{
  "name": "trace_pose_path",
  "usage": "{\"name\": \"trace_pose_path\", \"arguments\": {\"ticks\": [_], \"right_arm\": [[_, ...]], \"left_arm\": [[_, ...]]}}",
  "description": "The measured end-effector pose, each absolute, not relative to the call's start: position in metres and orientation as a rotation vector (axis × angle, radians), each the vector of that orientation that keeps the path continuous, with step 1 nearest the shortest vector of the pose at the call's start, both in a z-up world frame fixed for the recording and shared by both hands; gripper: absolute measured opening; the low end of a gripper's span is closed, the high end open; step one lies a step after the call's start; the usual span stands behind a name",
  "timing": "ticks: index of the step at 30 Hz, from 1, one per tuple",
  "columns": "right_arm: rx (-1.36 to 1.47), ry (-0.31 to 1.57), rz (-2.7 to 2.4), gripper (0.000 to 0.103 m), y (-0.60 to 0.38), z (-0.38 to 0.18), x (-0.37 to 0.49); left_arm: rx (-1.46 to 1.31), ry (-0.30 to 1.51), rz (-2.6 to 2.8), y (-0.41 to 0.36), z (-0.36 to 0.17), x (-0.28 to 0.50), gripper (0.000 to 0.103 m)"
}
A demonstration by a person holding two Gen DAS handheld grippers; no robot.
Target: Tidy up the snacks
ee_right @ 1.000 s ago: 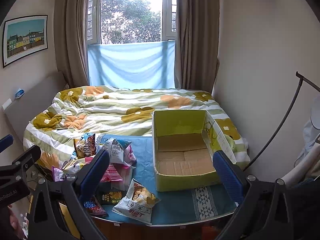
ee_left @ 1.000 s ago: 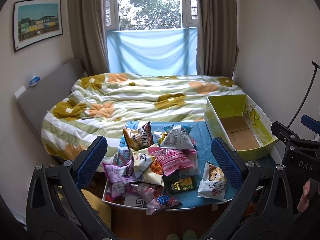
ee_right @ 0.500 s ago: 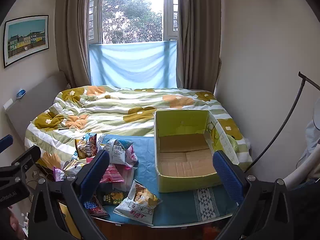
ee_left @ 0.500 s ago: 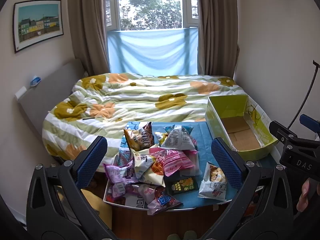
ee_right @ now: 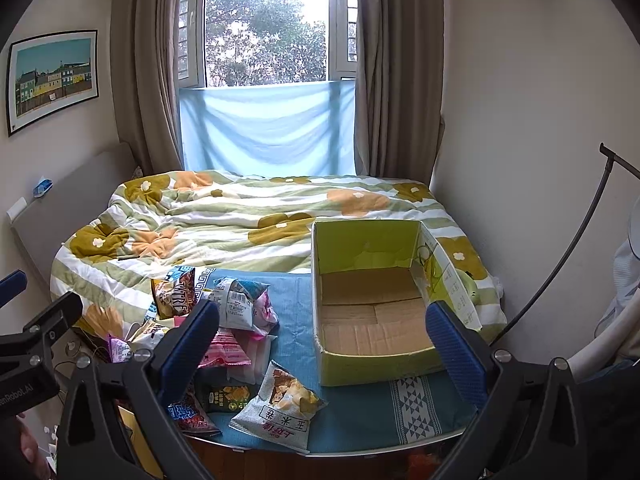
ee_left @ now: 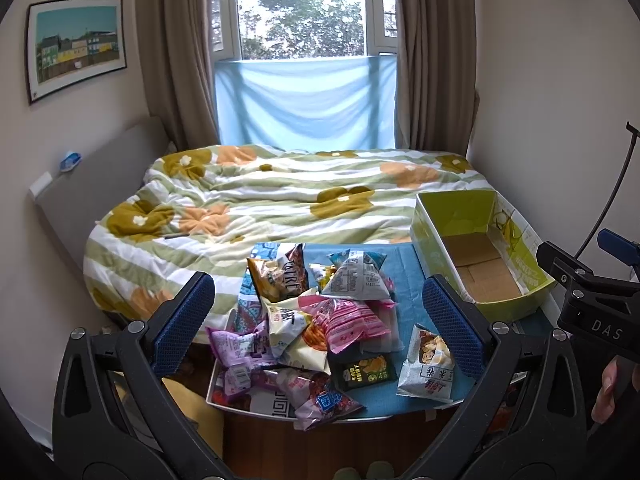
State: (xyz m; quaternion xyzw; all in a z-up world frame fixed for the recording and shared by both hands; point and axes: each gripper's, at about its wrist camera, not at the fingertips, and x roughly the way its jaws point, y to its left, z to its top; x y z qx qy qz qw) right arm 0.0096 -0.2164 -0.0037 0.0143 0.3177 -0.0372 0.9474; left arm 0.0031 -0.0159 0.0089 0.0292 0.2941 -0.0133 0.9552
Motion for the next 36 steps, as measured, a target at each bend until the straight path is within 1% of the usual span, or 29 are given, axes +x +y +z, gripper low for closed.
{"name": "trace_pose_path", "arguments": {"ticks": [26,31,36], "right_arm": [[0.031,0.652,-0.068,0.103,-0.214,-0.005,0.009],[0.049,0.685,-0.068,0.103,-0.22,-0.017,0.012],[0.082,0.785,-0.083,0.103,-0.227,-0.048,0.023]], "left_arm": [[0.044,0.61,-0.025,-0.009,0.001,0.003,0.102],[0.041,0.671,-0.034,-0.002,-0.012,0.01,0.102],[0.038,0.77,-0.066,0.003,-0.042,0.028,0.102]]}}
